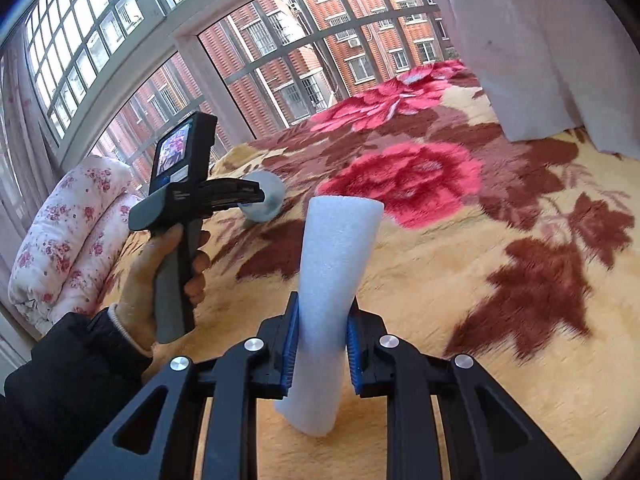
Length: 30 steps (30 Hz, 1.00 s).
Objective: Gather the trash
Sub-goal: 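Grasp the white foam tube with the right tool while the left tool grasps the blue cup, then lower the foam tube and blue cup into the orange bucket and open both tools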
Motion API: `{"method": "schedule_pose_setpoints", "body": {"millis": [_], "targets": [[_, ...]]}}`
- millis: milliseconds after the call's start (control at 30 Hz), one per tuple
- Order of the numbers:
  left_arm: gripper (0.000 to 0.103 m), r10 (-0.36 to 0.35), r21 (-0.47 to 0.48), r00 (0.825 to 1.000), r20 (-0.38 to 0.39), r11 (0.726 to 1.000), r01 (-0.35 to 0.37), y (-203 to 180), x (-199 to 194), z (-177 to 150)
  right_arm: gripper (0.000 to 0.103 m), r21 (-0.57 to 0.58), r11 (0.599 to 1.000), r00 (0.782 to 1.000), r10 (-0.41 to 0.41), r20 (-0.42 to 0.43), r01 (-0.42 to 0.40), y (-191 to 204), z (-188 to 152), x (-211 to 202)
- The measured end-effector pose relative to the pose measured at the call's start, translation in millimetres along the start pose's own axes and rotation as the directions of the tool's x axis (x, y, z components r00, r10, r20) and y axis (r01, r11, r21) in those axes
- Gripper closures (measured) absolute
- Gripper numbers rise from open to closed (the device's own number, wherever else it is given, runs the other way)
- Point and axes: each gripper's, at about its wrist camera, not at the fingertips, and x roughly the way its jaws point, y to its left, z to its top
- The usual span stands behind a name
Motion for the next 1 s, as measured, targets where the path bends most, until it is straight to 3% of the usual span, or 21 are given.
{"method": "schedule_pose_setpoints", "body": {"millis": [167, 333, 633, 867, 1000], "targets": [[0.091, -0.016, -0.011, 0.999, 0.031, 1.000, 0.017, 12, -31, -13, 0.082, -0.003, 1.000, 1.000, 0.015, 0.005, -0.015, 8, -4, -7], [0.091, -0.050, -0.031, 0.996, 0.074, 0.998, 0.052, 35, -102, -52, 0.082, -0.048, 0.998, 0.999, 0.037, 0.024, -0.036, 28, -3, -23], [0.091, -0.018, -0.031, 0.988, 0.151, 0.999, 0.023, 61, -246, -167, 0.082, -0.169, 0.978, 0.991, 0.129, 0.018, -0.125, 87, -26, -73], [0.091, -0.057, -0.049, 0.981, 0.184, 0.997, 0.067, 67, -311, -249, 0.082, -0.262, 0.955, 0.990, 0.141, -0.014, -0.140, 125, -67, -124], [0.091, -0.097, -0.053, 0.985, 0.141, 0.993, 0.105, 65, -318, -293, 0.082, -0.309, 0.939, 0.988, 0.140, -0.060, -0.151, 138, -109, -150]]}}
